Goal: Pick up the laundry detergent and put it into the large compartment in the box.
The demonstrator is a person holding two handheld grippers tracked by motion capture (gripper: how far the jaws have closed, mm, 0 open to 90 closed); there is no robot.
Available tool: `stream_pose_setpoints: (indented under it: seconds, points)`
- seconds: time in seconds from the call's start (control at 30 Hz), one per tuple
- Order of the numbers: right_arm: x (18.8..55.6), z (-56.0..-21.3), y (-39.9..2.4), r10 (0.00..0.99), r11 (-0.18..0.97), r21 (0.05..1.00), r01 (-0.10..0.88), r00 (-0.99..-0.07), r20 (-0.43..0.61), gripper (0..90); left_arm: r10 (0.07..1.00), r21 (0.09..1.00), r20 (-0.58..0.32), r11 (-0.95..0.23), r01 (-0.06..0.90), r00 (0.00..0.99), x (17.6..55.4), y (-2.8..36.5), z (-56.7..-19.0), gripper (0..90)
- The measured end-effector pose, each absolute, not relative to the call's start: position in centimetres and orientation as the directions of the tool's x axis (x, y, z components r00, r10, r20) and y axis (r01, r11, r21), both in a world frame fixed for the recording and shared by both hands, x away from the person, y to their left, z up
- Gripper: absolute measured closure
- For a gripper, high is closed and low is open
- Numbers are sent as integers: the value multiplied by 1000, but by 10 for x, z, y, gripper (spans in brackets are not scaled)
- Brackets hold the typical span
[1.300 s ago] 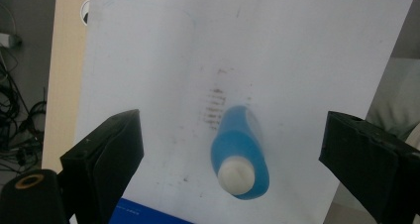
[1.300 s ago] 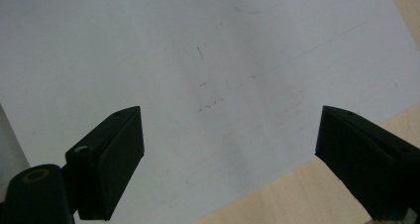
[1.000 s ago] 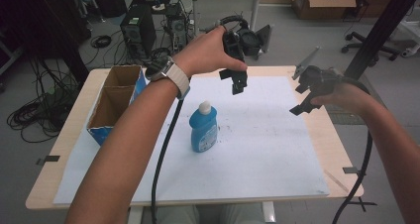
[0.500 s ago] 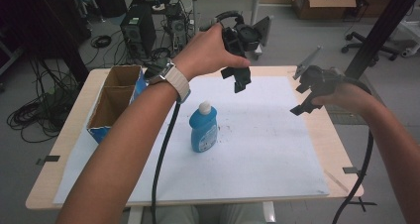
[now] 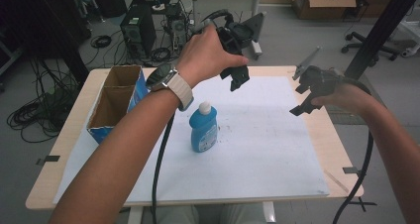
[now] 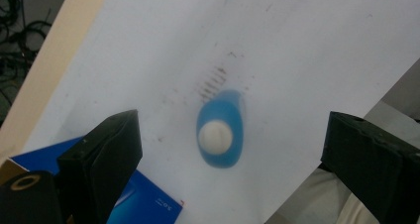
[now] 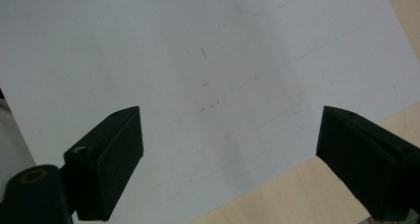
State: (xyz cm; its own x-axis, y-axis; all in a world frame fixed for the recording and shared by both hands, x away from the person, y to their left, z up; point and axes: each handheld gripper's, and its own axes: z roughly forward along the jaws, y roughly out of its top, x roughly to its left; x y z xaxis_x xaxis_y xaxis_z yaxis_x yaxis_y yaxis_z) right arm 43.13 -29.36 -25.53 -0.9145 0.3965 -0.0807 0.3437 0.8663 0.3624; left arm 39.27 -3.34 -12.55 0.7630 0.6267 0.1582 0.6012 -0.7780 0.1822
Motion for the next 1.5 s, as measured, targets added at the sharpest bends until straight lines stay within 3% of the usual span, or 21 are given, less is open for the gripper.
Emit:
stream_pose_setpoints:
  seconds: [0.57, 1.5]
  points:
    - [431, -255, -294, 399, 866, 361, 347, -913, -80, 110, 685, 175, 140, -728, 663, 715, 393, -15, -140, 86]
    - [433, -257, -287, 393, 869, 354, 345, -917, -72, 112, 696, 154, 51, -714, 683, 717, 407, 7, -191, 74]
